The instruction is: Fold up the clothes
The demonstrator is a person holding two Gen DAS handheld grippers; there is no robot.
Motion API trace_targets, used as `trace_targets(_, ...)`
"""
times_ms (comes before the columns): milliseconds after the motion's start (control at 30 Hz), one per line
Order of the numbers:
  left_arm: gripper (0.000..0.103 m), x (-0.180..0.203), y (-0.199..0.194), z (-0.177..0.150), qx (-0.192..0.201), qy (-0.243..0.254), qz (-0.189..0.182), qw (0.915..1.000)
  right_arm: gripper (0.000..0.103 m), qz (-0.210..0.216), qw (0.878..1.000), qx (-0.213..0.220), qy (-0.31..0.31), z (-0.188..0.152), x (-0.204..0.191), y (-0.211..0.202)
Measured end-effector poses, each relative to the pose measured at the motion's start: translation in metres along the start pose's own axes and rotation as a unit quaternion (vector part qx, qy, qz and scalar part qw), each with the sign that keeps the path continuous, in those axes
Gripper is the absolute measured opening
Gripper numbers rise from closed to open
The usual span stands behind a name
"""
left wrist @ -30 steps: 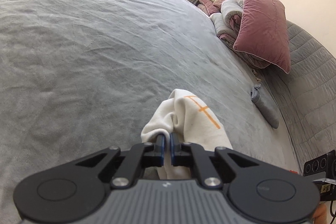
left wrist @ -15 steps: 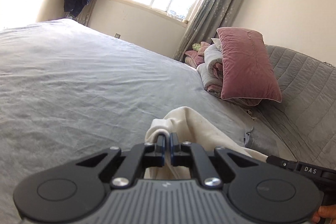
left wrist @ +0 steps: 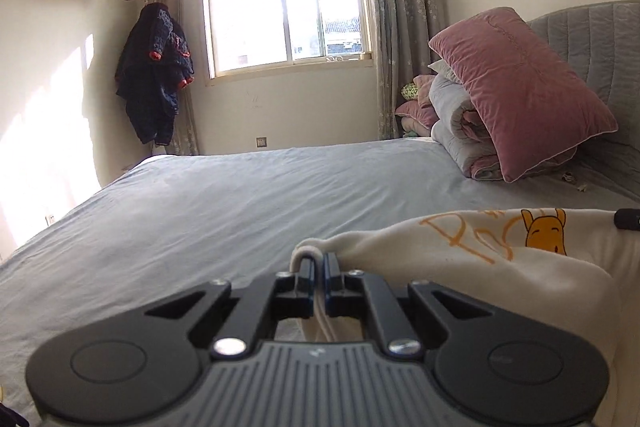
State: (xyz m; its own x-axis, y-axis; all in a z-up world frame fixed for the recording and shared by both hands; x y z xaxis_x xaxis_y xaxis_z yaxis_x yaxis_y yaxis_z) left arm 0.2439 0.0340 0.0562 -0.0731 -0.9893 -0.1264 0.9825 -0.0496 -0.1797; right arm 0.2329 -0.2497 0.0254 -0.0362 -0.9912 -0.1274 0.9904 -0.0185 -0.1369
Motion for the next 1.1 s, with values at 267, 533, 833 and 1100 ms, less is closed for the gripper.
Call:
trace_targets(267, 0.004, 0.005, 0.086, -0.045, -0.061, 0.0, 0.021, 0.9979, 0.011, -0.012, 0.999, -0.038, -0.036, -0.046, 0.0, 0.06)
trace_targets(533, 0.006, 0.004, 0.123, -0.092, -0.097, -0.025, 0.024, 0.9946, 0.013, -0.009, 0.997, -0.074, -0.035, -0.078, 0.005, 0.092)
trace_targets(833, 0.037, 0.01, 0.129, -0.105, -0.12, -0.041, 0.013, 0.9919, 0.021, -0.017, 0.994, -0.11, -0.022, -0.097, 0.006, 0.095)
trace_targets(1100, 0.068, 0.016, 0.098, -0.093, -0.136, -0.069, -0.003, 0.9883, 0.049, -0.02, 0.991, -0.133, 0.003, -0.087, 0.005, 0.071)
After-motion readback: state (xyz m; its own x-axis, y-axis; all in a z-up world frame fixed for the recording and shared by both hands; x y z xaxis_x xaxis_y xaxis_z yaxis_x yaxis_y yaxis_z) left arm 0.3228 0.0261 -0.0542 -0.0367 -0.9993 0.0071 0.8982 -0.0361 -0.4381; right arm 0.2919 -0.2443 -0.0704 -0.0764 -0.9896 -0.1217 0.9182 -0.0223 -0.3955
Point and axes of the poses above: each gripper's, at about its wrist camera, not at the fingertips, and y roughly the way its jaws point, x to its right, z to its top, the point moved 7 cm from there along y, roughly the way its jaws point, and after that the axes turned 11 degrees about x, right-handed, at the moved point
